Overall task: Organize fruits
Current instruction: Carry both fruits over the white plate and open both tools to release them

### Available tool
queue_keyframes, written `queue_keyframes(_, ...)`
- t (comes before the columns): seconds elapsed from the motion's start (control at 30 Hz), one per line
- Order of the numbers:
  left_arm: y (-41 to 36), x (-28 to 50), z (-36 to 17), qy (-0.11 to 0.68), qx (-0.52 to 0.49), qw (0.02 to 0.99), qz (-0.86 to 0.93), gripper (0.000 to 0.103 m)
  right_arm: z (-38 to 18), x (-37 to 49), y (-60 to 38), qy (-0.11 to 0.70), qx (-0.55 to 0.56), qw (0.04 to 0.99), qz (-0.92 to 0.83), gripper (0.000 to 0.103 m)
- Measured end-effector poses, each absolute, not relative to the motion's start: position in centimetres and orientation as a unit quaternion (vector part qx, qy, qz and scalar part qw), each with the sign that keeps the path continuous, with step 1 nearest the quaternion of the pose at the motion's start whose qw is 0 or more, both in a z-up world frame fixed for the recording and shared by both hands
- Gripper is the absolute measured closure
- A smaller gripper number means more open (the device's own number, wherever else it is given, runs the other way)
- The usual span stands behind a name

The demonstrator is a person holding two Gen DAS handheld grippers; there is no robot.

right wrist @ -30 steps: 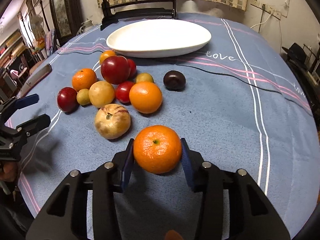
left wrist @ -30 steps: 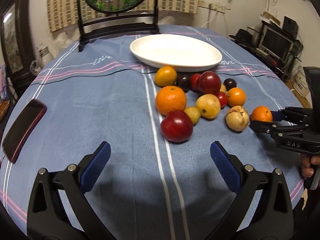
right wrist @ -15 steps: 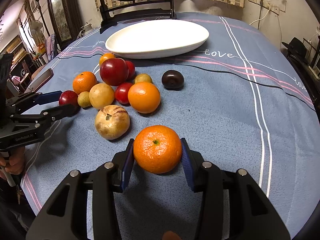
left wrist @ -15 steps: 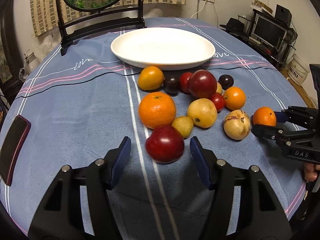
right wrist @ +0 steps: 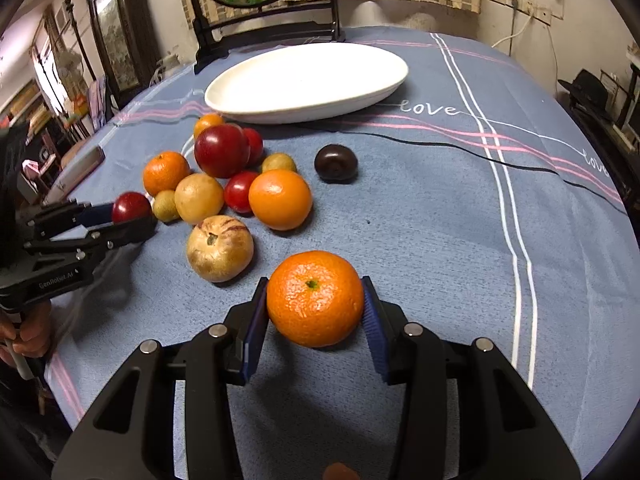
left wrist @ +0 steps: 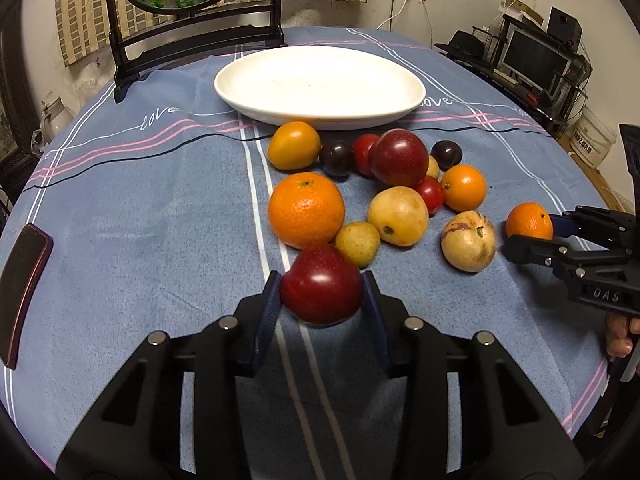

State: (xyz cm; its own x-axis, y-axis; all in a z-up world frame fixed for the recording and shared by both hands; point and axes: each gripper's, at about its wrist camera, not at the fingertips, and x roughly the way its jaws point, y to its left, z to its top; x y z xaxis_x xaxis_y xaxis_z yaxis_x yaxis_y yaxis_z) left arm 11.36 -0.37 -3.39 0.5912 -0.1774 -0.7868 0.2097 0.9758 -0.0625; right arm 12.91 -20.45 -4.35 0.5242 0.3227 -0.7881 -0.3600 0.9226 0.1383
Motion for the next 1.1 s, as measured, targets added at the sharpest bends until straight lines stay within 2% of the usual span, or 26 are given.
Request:
queue_keyframes(0.23, 0.9, 12.6, 0.8, 0.400, -0.031, 0.906, -0.135, 0.062, -0.6, 14.5, -20.7, 0.400, 0.015, 0.891, 0.214, 0.059)
queue_keyframes(0.4, -0.2, 19.1, 3.5, 0.367, -0.054, 0.917, -0.145, 0.062, 1.1, 21.6, -19.0, 0.368, 0.062, 0.897, 0.236, 0.059)
queue_keyframes(0.63, -1.5, 29.0, 0.9, 0.429, -0.056, 0.896, -0.103, 0.062, -0.7, 30.3, -15.2, 0.398, 0.018, 0.897, 0.193, 0.059)
queue_keyframes(0.93, -2.3, 32.4, -1.5, 0.455, -0.034, 0.886, -0.077, 0.061, -2.7, 32.0, -13.8, 0.418, -0.013, 0.889, 0.187, 0.058)
queue_keyframes(0.97, -2.2, 32.4, -1.6, 0.456, -0.035, 0.886, -0.073, 0.060, -2.9, 32.0, -13.9, 0.419, -0.014, 0.889, 0.185, 0.057)
queue_keyframes(1.03, -2.1, 32.4, -1.5, 0.452, -0.026, 0.890, -0.057, 0.050, -2.9, 31.8, -13.9, 0.421, -0.013, 0.888, 0.182, 0.053)
queue_keyframes(1.1, -1.3, 31.8, -0.7, 0.442, -0.031, 0.895, -0.041, 0.031, -2.3, 31.6, -14.3, 0.420, -0.002, 0.889, 0.183, 0.042)
